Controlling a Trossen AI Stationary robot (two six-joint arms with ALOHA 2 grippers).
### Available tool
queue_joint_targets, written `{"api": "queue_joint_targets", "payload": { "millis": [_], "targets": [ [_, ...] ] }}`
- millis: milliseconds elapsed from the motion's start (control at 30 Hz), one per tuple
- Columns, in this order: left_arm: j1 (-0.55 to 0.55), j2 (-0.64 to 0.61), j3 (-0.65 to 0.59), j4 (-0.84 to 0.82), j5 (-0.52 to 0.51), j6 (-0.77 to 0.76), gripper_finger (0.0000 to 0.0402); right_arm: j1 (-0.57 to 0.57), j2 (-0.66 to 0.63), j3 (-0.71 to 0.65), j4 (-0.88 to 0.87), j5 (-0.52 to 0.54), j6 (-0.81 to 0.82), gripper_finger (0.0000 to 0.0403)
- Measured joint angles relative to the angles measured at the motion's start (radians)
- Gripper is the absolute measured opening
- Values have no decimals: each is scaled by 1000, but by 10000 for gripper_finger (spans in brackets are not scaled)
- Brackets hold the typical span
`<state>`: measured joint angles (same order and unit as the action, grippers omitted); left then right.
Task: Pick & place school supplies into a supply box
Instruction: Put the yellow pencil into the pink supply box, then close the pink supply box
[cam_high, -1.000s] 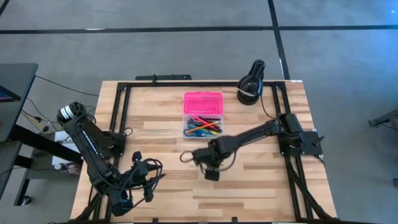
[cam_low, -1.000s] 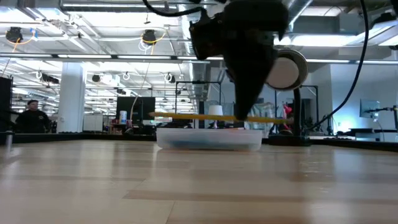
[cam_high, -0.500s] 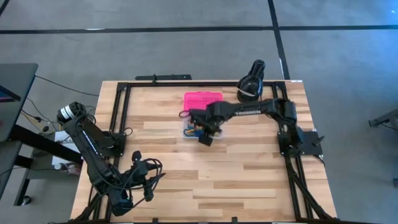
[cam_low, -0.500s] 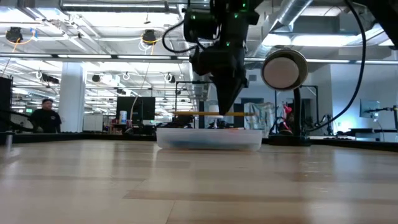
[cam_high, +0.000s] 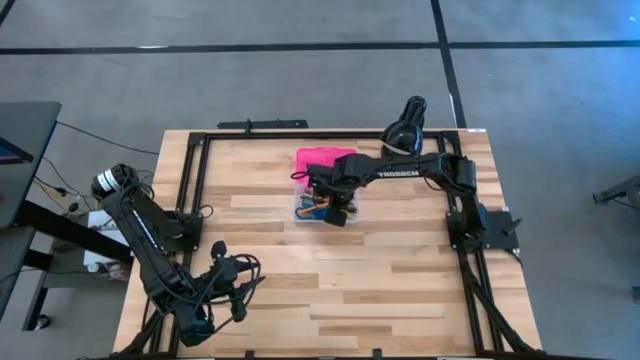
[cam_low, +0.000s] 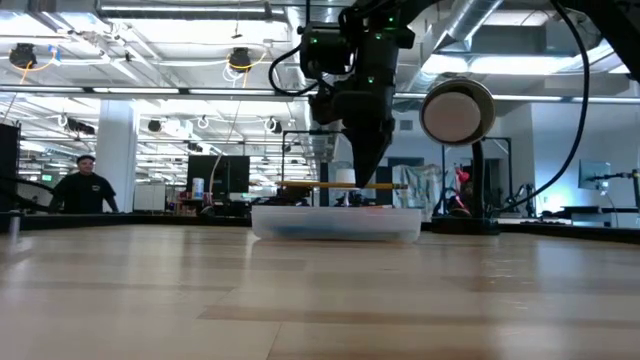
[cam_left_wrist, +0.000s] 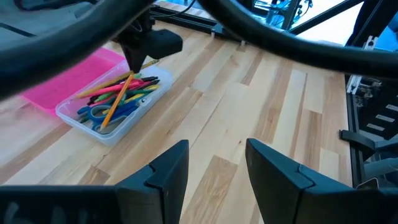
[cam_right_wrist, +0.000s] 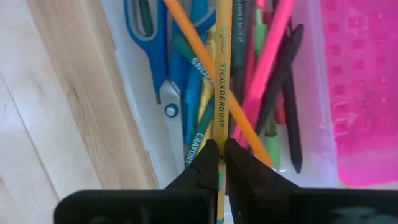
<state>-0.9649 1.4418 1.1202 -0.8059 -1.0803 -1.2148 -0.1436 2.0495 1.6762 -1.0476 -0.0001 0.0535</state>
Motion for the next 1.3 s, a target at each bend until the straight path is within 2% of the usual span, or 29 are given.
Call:
{"api": "queue_joint_targets", "payload": {
  "millis": [133, 400, 533, 767, 1000, 1300],
  "targets": [
    [0, 0, 0, 0, -4, 0, 153, 1, 0, -17, 3, 28, 20, 20],
    [0, 0, 0, 1, -5, 0, 153, 0, 0, -17, 27, 53, 42, 89],
    [0, 0, 0, 1, -5, 0, 153, 6, 0, -17, 52, 57, 52, 106],
    [0, 0, 0, 1, -5, 0, 154, 2, 0, -17, 138, 188, 110, 99],
    [0, 0, 0, 2, 2, -11, 154, -74, 0, -17, 190, 185, 238, 89],
    [11, 0, 0, -27, -3, -10, 153, -158, 0, -17, 207, 149, 549, 74]
  ]
}}
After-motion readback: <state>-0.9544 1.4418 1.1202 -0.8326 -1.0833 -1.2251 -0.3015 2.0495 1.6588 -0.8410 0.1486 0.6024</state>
